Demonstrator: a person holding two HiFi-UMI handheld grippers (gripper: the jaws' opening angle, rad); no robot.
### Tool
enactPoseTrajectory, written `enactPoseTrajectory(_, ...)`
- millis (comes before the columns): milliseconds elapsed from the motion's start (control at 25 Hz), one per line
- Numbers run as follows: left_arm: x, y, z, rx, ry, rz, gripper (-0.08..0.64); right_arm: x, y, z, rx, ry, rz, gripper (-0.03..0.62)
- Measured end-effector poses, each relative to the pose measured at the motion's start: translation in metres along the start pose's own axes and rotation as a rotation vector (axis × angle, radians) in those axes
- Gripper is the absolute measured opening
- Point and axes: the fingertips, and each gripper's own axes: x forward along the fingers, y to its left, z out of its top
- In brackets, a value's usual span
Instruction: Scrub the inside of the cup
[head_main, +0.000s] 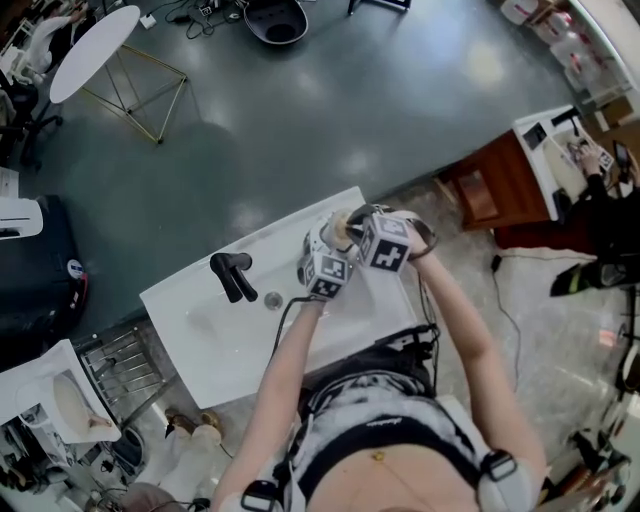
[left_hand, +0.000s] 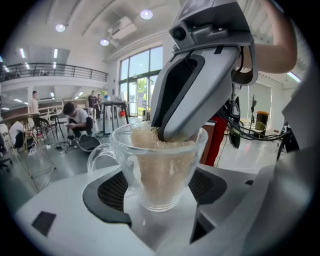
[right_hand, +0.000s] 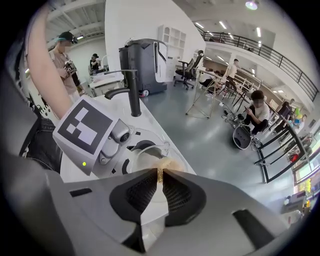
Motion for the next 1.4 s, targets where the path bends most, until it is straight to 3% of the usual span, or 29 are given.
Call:
enactPoseTrajectory(240, 0.001, 0.003, -0.006, 0.053, 0.028, 0.027, 0.368, -0.005, 0.003, 0.002, 0.02, -0.039, -0.016, 0.076)
enactPoseTrajectory(480, -0.001, 0.004, 0.005, 0.035, -0.003, 0.018, 0.377, -0.013, -0.002, -0.001, 0.039, -0.059, -0.056, 0.081)
enactPoseTrajectory(680, -0.004, 0.002, -0.003, 0.024, 0.041, -0.016, 0.377, -0.016, 0.004, 0.003, 0.073, -0.08, -0.037, 0.088)
enactPoseTrajectory(1080, -0.005, 0.0, 0.008, 0.071, 0.015, -0.034, 0.382, -0.005, 0.001, 0.004, 0.095, -0.053, -0.06, 0.089)
enactPoseTrajectory(1400, -0.029, 0.006, 0.018, 0.057, -0.011, -0.034, 0.396, -0.002, 0.001, 0.008, 0.085, -0.039, -0.044, 0.089)
